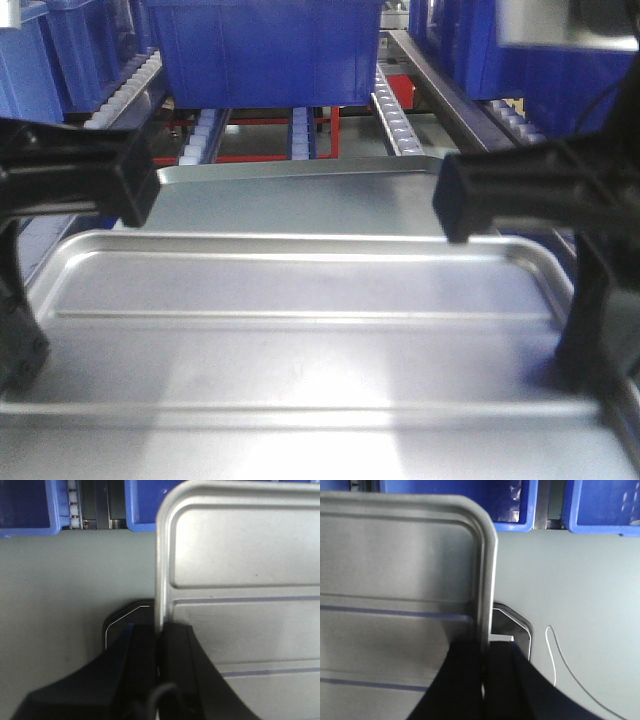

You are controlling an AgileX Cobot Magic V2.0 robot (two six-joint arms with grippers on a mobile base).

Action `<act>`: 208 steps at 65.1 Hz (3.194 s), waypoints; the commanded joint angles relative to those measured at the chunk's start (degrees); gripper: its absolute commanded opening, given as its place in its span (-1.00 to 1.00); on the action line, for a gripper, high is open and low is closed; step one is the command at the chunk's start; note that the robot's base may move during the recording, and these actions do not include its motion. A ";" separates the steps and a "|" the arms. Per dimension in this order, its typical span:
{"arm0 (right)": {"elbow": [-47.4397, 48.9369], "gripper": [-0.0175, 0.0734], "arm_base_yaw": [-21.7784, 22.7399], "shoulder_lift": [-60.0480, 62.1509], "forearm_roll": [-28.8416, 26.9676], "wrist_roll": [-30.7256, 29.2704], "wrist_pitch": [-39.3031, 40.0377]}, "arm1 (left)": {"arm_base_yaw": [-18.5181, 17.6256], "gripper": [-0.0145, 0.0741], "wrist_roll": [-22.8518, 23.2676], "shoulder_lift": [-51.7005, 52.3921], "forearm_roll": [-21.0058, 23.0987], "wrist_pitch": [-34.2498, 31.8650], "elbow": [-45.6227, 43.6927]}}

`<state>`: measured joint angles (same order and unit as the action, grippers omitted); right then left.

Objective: Grab silver tray and stack on right shelf
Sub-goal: 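Lower the held tray with both grippers onto the shelf tray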

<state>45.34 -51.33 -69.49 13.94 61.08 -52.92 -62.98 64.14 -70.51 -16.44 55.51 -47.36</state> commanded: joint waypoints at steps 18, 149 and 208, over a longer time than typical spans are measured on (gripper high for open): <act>8.27 -0.46 11.26 -2.55 -0.85 -12.59 4.83 | 11.27 -0.90 -10.97 1.08 0.39 -11.06 -0.99; 35.99 -0.46 27.99 -34.60 -3.47 -25.56 15.56 | 33.11 -0.88 -38.09 -32.33 11.82 -22.92 -28.85; 35.99 0.62 27.99 -34.60 -3.47 -25.51 12.85 | 34.16 0.12 -38.09 -32.41 8.70 -21.34 -28.95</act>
<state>79.33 -23.24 -107.22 9.97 35.86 -41.55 -28.92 26.41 -105.51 -6.76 35.74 -74.53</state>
